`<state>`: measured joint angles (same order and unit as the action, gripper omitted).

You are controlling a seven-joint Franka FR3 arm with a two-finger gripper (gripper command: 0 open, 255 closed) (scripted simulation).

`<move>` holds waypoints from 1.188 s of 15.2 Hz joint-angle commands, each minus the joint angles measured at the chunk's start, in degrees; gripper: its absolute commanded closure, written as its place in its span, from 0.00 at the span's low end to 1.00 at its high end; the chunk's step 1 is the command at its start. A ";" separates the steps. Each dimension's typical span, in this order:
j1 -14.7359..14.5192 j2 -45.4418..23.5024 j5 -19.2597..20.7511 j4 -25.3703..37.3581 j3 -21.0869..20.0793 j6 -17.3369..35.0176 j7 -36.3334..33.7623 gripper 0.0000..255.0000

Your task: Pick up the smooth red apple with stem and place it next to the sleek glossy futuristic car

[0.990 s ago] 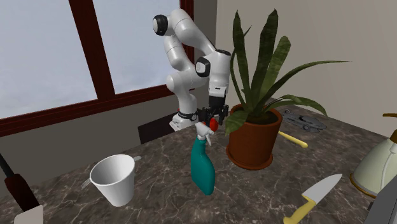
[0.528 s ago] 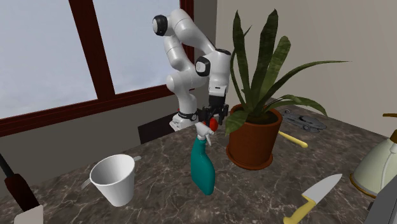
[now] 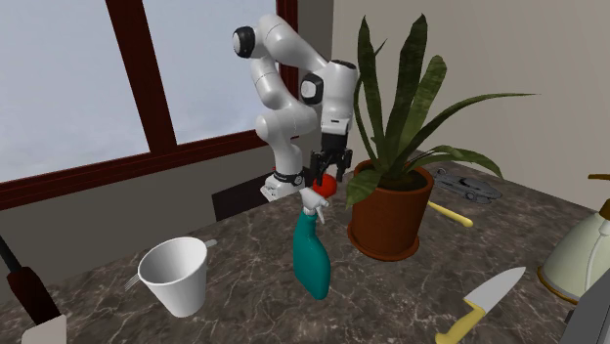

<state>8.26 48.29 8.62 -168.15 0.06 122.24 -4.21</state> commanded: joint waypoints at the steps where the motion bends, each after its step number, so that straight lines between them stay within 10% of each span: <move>1: -0.19 1.11 -0.27 1.21 -0.08 -2.35 0.19 1.00; 18: -0.58 4.20 -1.29 12.88 -0.31 -17.03 1.90 1.00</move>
<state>7.73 52.41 7.42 -156.02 -0.18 106.07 -2.35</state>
